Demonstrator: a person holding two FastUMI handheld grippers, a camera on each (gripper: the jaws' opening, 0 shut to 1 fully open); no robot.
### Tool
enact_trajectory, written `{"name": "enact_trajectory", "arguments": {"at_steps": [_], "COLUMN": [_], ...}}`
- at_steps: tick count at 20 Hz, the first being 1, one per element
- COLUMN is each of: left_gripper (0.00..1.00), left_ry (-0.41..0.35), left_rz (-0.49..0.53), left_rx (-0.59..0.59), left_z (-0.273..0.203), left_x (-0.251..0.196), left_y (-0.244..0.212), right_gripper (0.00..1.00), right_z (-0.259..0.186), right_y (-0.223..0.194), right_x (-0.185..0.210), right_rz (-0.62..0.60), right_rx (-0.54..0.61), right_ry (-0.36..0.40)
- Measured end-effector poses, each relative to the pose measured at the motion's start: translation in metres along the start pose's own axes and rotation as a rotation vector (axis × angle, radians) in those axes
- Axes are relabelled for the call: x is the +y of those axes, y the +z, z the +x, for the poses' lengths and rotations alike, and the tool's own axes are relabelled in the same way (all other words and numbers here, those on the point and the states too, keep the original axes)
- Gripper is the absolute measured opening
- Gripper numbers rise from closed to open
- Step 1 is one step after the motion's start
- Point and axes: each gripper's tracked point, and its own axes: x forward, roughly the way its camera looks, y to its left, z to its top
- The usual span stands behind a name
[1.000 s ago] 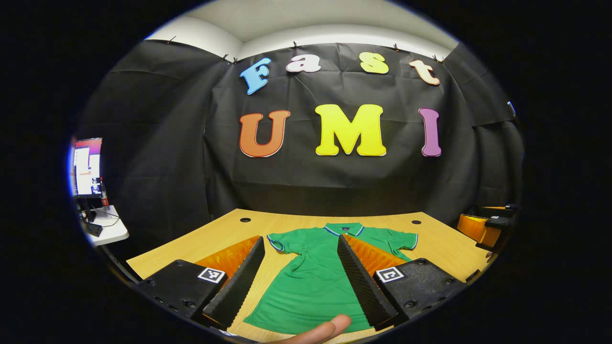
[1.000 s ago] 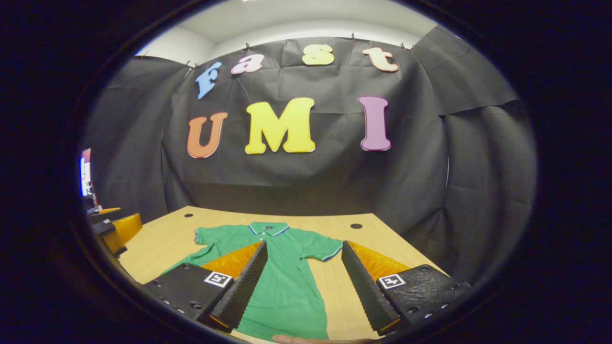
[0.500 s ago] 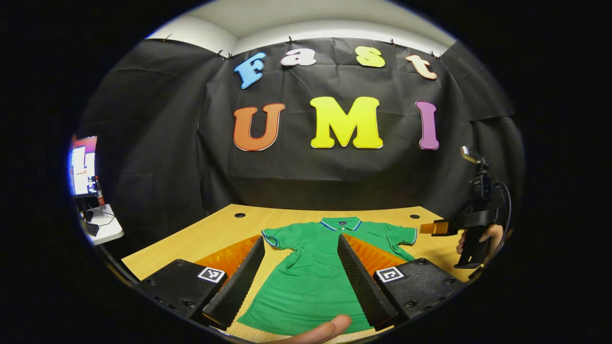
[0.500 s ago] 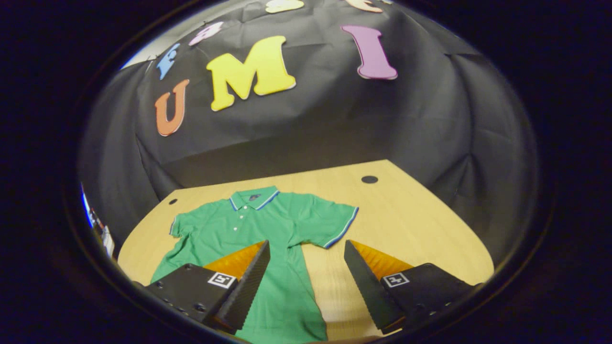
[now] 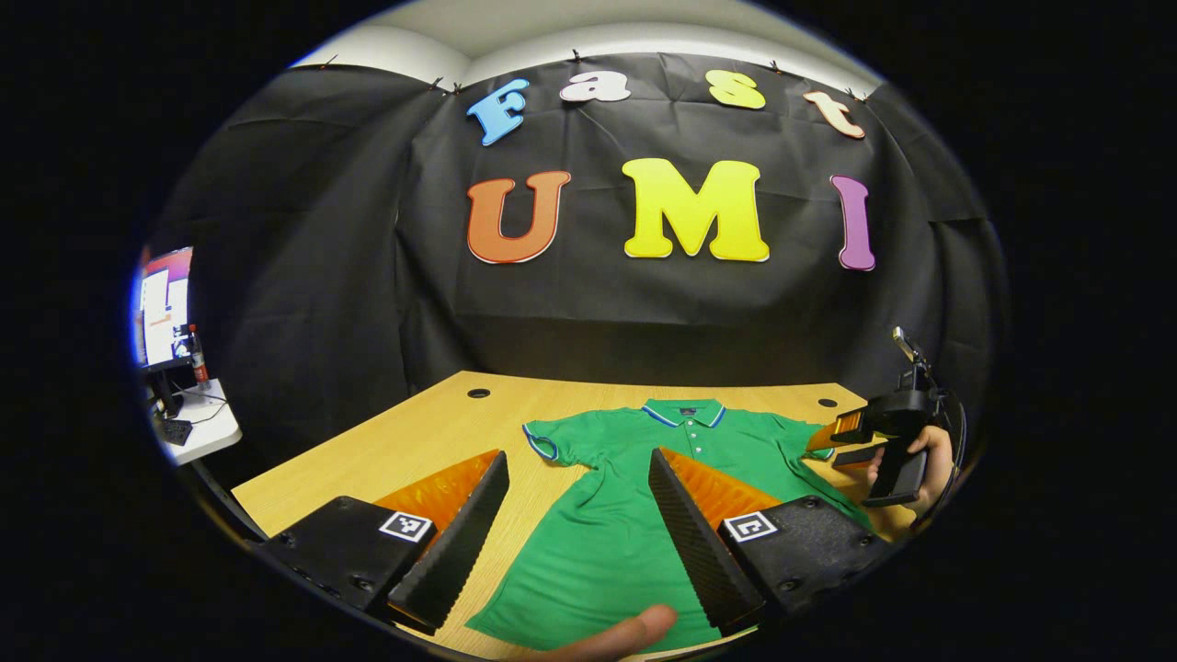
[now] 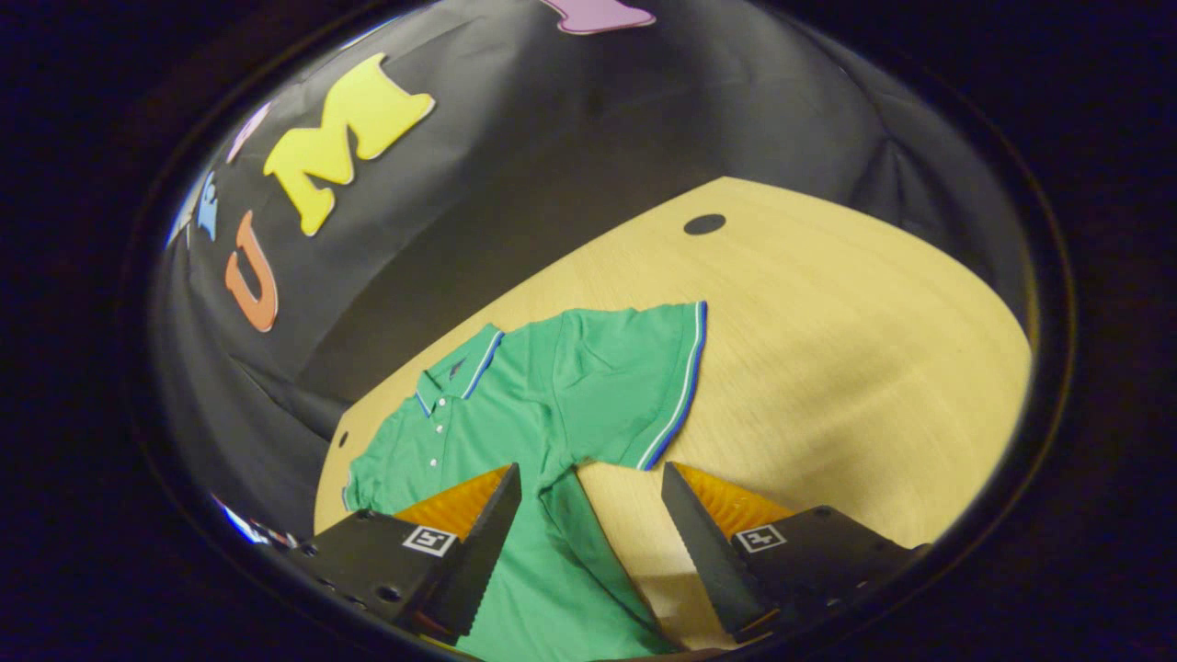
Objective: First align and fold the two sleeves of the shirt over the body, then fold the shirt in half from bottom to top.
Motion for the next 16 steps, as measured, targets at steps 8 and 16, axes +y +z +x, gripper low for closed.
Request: {"name": "enact_trajectory", "arguments": {"at_steps": [8, 16], "left_gripper": [1.0, 0.99], "left_ry": [0.002, 0.002], "left_rz": [0.002, -0.008], "left_rx": [0.081, 0.111], "left_z": [0.019, 0.025], "left_x": [0.0, -0.001], "left_y": [-0.028, -0.037], "right_gripper": [0.76, 0.59], "right_z": [0.036, 0.051], "right_y": [0.035, 0.055], "right_x": [-0.003, -0.023], "right_rz": [0.17, -0.093], "right_rx": [0.056, 0.122], "right_ry": [0.021, -0.247]}}
